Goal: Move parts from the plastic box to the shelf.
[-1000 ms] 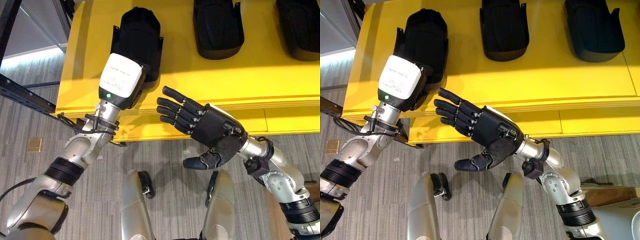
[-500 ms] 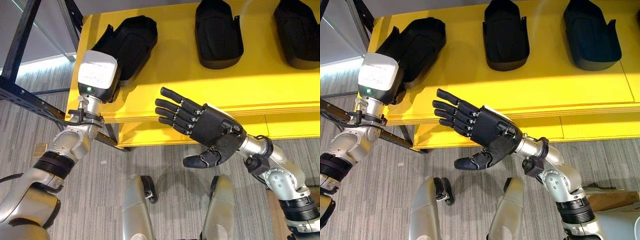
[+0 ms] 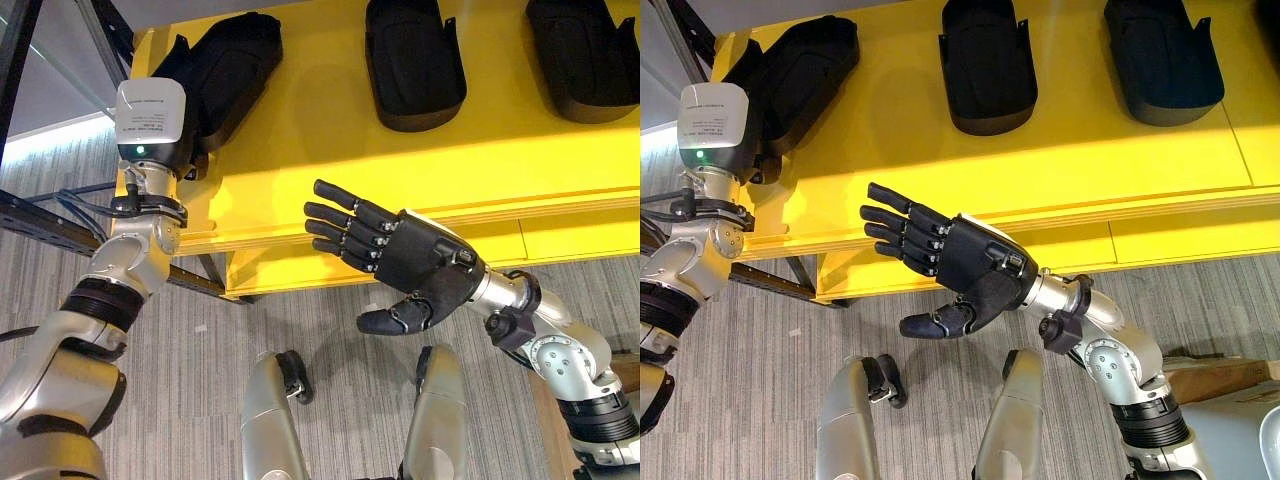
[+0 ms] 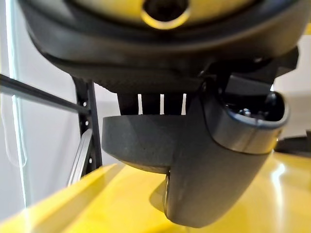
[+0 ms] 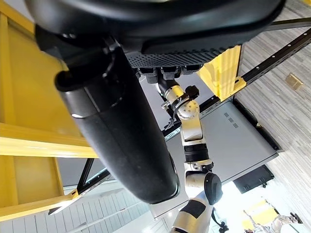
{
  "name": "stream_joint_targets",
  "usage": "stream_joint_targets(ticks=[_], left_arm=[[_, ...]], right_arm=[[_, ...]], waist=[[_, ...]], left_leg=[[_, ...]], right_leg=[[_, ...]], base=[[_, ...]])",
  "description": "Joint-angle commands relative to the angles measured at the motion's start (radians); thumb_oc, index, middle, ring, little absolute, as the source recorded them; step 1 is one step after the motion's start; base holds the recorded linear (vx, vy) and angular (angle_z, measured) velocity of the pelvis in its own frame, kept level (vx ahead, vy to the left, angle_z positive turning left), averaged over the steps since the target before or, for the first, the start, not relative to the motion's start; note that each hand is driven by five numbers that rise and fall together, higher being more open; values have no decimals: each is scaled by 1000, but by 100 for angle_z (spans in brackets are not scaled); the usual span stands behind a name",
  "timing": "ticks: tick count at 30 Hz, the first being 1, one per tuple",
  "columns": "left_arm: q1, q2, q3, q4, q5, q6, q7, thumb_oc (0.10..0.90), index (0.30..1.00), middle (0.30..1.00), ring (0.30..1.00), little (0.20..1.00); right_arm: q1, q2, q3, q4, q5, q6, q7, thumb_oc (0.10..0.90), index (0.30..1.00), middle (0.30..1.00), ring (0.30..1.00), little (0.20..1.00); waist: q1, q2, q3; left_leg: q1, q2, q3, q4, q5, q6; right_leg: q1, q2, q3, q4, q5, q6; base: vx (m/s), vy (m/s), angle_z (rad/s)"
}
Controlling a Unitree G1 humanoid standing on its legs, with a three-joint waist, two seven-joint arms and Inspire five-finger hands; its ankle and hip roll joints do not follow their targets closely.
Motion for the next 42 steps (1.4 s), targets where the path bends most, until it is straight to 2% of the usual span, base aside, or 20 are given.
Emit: stream_joint_targets(ticks=[1,5,10,17,22,26,33,35,38,42], left_arm=[[-92,-31,64,46,-72,11,27,400,300,300,300,300],[-109,-85,77,65,-172,4,9,400,300,300,300,300],[-128,-130,74,84,-169,-1,-11,400,300,300,300,300],[-127,-176,71,84,-248,15,-5,400,300,300,300,300],[-116,-213,88,90,-304,52,33,400,300,300,300,300],[-101,-238,117,110,-405,44,60,400,300,300,300,300],[-68,-277,156,125,-562,-18,50,400,300,300,300,300],[-61,-289,167,127,-553,-34,60,400,300,300,300,300],[-51,-302,179,119,-615,-47,75,400,300,300,300,300],[-39,-314,188,119,-599,-51,71,400,300,300,300,300]], right_arm=[[-31,67,3,-74,86,-57,15,900,1000,1000,1000,1000],[-32,74,9,-75,83,-61,0,900,1000,1000,1000,1000],[-31,87,9,-68,82,-65,2,900,1000,1000,1000,1000],[-36,113,24,-72,62,-64,-10,900,1000,1000,1000,1000],[-37,129,29,-83,49,-62,-27,900,1000,1000,1000,1000],[-37,146,30,-89,40,-55,-39,900,1000,1000,1000,1000],[-42,161,44,-109,25,-49,-64,900,1000,1000,1000,1000],[-45,167,45,-110,21,-45,-67,900,1000,1000,1000,1000],[-43,171,52,-120,16,-46,-77,900,1000,1000,1000,1000],[-43,174,56,-121,16,-48,-86,900,1000,1000,1000,1000]], waist=[[2,0,-156],[2,-8,-153],[0,-16,-151],[0,-19,-146],[3,-24,-144],[7,-27,-144],[12,-28,-140],[13,-29,-139],[16,-30,-140],[19,-31,-140]], left_leg=[[117,28,17,-27,-92,-8],[122,28,16,-32,-87,-4],[126,31,13,-30,-85,-1],[126,35,12,-27,-81,2],[127,37,10,-26,-78,4],[134,35,12,-37,-71,3],[139,35,16,-43,-67,5],[140,34,16,-43,-67,6],[143,34,17,-44,-68,8],[146,32,17,-44,-70,8]], right_leg=[[35,16,-41,-153,154,-30],[44,19,-49,-159,160,-32],[53,22,-59,-162,163,-33],[59,22,-69,-160,161,-35],[65,23,-76,-160,160,-37],[76,24,-82,-170,166,-36],[80,26,-85,-180,173,-35],[82,27,-85,-180,173,-36],[84,27,-86,-179,172,-36],[88,25,-87,-178,171,-38]], base=[[0,0,0],[24,-49,-5],[19,-51,-1],[6,-15,0],[4,-13,0],[2,-8,0],[0,0,0],[1,1,-2],[2,-2,-3],[0,0,0]])
